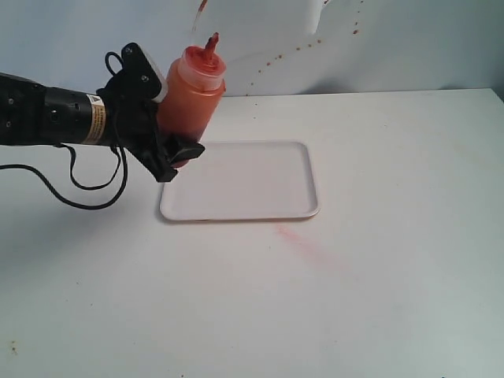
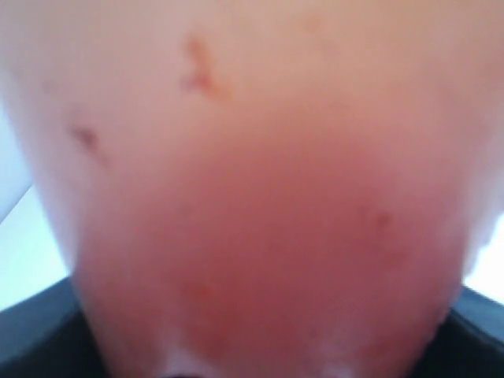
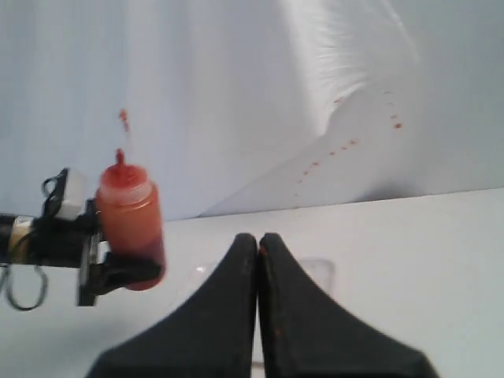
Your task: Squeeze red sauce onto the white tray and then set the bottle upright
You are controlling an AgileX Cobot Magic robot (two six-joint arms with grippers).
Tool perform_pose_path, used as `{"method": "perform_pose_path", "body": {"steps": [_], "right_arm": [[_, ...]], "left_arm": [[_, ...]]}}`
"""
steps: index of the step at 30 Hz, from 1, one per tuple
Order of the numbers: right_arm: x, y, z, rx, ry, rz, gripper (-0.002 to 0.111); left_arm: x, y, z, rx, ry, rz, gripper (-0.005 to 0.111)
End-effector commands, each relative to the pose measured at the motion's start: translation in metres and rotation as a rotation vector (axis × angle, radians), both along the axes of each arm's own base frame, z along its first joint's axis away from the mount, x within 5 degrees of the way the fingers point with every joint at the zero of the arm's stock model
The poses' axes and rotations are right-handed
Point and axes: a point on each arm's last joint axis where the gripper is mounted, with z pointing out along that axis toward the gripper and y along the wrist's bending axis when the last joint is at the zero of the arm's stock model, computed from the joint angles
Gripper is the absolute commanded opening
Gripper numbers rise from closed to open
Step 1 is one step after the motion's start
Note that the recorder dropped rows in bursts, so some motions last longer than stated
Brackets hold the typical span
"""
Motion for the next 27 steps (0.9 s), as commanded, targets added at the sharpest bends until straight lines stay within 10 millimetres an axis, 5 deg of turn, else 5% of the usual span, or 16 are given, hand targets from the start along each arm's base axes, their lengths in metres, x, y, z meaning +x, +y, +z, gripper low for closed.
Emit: {"method": "perform_pose_path", "body": {"steps": [1,12,19,27], "right_arm": [[0.009,0.016,0.009,-0.026,-0.113,0.200,0.000],[0.064,0.028,0.012,-0.226,-0.141,0.377,0.000],[0.115,0.028,0.024,-0.240,-0.092,0.386,0.000],[0.164,0.026,0.016,-0.304,-0.039,0.377,0.000]], "left_arm": [[0.002,0.003,0.008,0.004,-0.028,0.051,0.000],[0.006,0.002,-0.017,0.068,-0.023,-0.002,0.000],[0.007,0.002,-0.018,0.145,-0.102,-0.079,0.000],[0.018,0.017,-0.018,0.324,-0.182,0.028,0.000]]}}
